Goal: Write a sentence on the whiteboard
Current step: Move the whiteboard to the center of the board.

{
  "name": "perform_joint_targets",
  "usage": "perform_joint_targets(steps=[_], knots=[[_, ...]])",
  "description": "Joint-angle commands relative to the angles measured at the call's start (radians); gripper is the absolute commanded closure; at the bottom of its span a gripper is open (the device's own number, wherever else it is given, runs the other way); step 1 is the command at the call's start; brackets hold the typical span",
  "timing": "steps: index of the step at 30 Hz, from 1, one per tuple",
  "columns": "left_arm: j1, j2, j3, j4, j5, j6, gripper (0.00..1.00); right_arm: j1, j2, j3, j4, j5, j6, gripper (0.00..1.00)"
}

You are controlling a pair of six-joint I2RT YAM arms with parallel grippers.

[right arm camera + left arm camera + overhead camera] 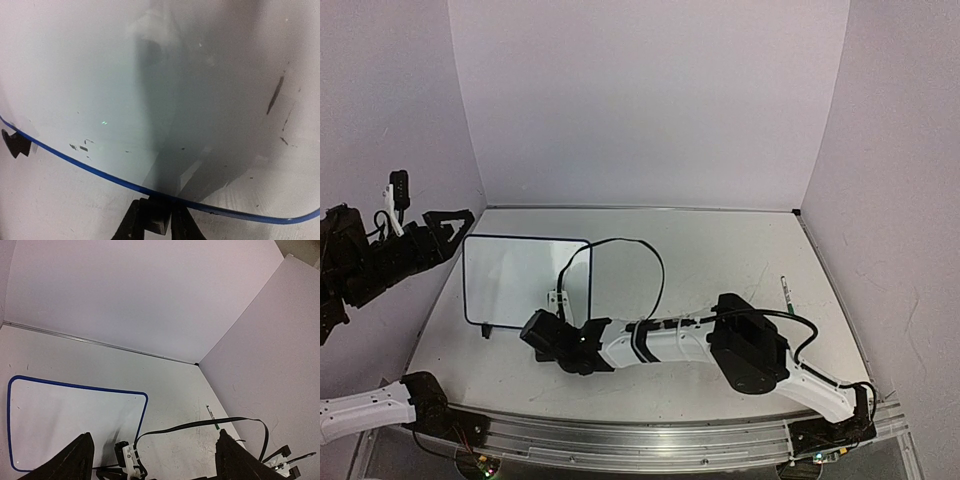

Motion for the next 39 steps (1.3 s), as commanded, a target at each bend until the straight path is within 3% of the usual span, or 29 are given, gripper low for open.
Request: perform_joint_targets(steps=[1,8,19,29,39], knots=[[-0.004,0.021,0.041,0.009,-0.034,0.025,0.15,-0.009,-0.061,-0.013,-0.002,0.062,-0.036,0.85],[-0.004,0.036,0.028,0.011,-0.058,0.023,0.15,-0.037,-0.17,-0.172,0.005,0.048,-0.06,1.0],[-0.004,0.061,0.021,0.012,-0.094,0.027,0.14,-0.046,-0.42,-0.561,0.182,0.107,-0.15,1.0],[-0.004,0.129,0.008,0.05,-0.111,0.031,0.14,-0.07,-0.693,-0.98,0.24,0.163,-0.035,1.0],[-0.004,0.236,-0.002,0.186,-0.125,0.052,0.12,-0.091,-0.93,-1.278,0.242,0.175,0.016,1.0]])
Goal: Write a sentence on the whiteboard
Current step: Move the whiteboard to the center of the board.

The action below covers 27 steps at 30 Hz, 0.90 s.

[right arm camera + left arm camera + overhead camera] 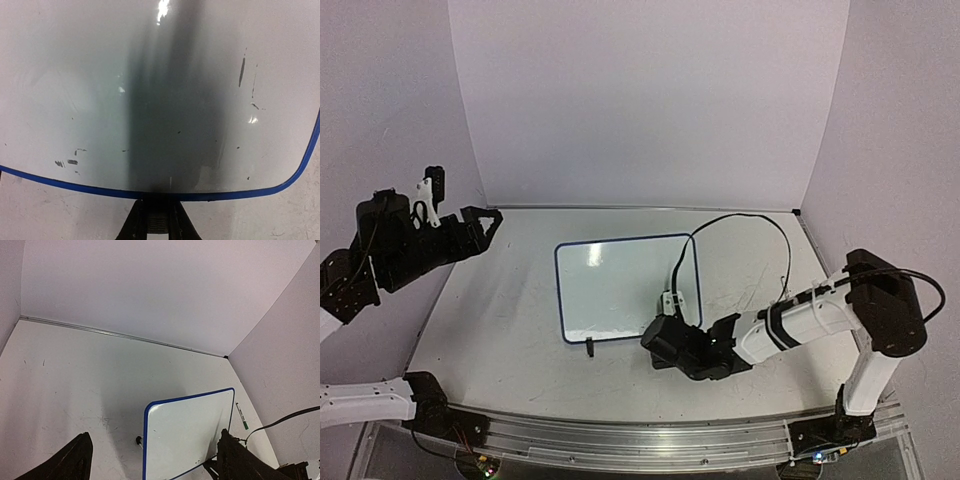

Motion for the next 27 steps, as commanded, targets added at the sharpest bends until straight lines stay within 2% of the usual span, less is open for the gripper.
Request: perform_joint_targets(steps=[1,10,17,22,27], knots=[[-0.004,0.044,-0.001,0.133,-0.035,0.027,0.12,-0.008,-0.141,-0.112,0.035,0.071,0.071,1.0],[-0.005,0.147,-0.031,0.271,-0.035,0.02,0.09,-0.016,-0.335,-0.34,0.032,0.075,0.127,1.0],[-0.004,0.202,-0.057,0.283,-0.01,0.024,0.08,-0.016,-0.435,-0.445,0.047,0.122,0.137,1.0],[-0.004,0.233,-0.098,0.336,0.009,-0.011,0.08,-0.016,-0.416,-0.439,0.111,0.165,0.07,1.0],[-0.004,0.243,-0.128,0.391,0.019,-0.05,0.08,-0.016,-0.321,-0.42,0.189,0.163,-0.027,1.0]])
